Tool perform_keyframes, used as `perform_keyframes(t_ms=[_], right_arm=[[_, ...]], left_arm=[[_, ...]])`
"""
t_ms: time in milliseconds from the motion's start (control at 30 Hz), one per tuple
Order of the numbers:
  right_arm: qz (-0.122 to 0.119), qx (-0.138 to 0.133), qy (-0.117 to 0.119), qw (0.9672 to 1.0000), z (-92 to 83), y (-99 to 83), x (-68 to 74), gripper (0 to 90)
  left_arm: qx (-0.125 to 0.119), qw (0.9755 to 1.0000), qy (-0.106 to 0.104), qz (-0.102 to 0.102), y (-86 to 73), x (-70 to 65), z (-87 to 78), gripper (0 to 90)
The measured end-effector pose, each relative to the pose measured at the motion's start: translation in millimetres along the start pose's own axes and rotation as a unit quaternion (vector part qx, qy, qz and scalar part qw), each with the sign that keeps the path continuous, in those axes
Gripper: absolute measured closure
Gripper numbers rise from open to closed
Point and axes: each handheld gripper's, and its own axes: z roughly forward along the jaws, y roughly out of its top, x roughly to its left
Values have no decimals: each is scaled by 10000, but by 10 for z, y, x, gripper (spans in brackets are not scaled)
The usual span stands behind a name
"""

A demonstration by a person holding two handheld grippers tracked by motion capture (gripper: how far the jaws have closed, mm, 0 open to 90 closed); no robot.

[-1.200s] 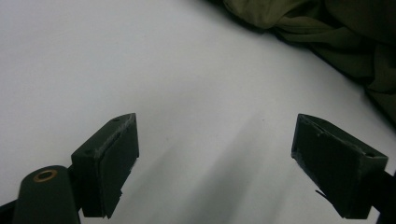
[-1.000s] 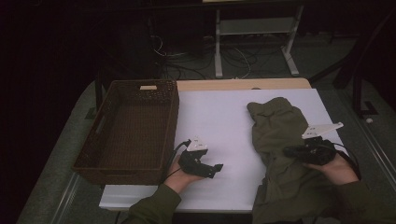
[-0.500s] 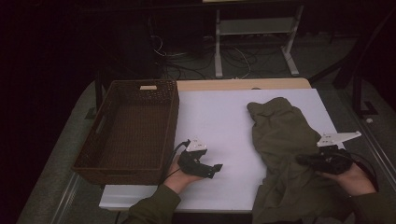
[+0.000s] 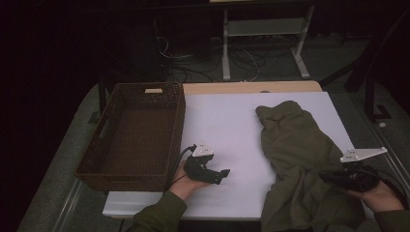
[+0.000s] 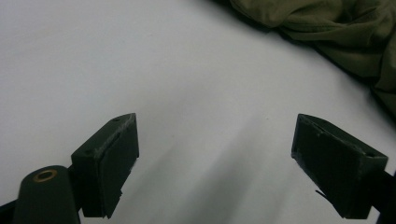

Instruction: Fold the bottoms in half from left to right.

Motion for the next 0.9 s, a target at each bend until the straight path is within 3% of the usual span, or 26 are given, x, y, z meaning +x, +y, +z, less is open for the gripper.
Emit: perform_keyframes(t_ms=[67, 233, 467, 667, 800, 900], right_arm=[[41, -48, 0, 10000, -13, -12, -16, 819], [56, -522, -80, 9986, -138, 125, -31, 634], [39, -935, -54, 9956, -153, 396, -58, 604], [-179, -768, 167, 9967, 35, 586, -20, 809], [-350, -509, 282, 9977, 178, 614, 46, 865], [-442, -261, 282, 9983, 225, 538, 96, 885]], left_arm=[[1, 10000, -7, 14, 1, -5, 7, 143], [10, 10000, -5, 17, 5, -13, 19, 142], [-12, 10000, -10, 6, 10, -19, 24, 142], [29, 10000, -28, 50, 7, -31, 36, 142], [34, 10000, -31, 50, -1, -37, 29, 143], [10, 10000, -52, 35, 3, -33, 12, 143]])
